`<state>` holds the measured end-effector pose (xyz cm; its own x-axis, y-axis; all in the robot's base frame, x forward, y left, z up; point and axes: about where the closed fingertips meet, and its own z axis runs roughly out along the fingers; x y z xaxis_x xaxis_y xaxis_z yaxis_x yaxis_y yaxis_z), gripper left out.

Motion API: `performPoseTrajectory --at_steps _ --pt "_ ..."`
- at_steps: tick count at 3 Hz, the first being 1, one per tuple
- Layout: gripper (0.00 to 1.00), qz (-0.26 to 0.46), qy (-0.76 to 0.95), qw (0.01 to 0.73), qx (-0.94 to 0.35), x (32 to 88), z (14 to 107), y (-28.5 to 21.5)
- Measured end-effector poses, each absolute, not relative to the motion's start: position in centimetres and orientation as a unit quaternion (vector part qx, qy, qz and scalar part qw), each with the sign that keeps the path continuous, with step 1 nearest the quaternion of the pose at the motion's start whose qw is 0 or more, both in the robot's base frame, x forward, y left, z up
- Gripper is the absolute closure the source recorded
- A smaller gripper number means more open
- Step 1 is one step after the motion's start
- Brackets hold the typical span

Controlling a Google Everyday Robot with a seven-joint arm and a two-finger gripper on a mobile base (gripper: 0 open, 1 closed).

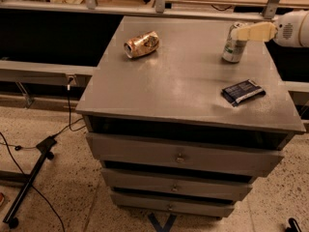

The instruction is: Move 7up can near orange can

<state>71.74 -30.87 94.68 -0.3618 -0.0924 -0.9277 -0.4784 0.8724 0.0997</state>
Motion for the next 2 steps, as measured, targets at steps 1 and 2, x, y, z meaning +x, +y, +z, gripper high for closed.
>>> performPoseTrajectory --at_steps 1,2 --pt "0.0 0.186 0.759 0.598 -0.179 72.2 94.0 -30.9" --pt "0.0 0.184 0.739 0.617 -0.199 72.5 95.0 -29.3"
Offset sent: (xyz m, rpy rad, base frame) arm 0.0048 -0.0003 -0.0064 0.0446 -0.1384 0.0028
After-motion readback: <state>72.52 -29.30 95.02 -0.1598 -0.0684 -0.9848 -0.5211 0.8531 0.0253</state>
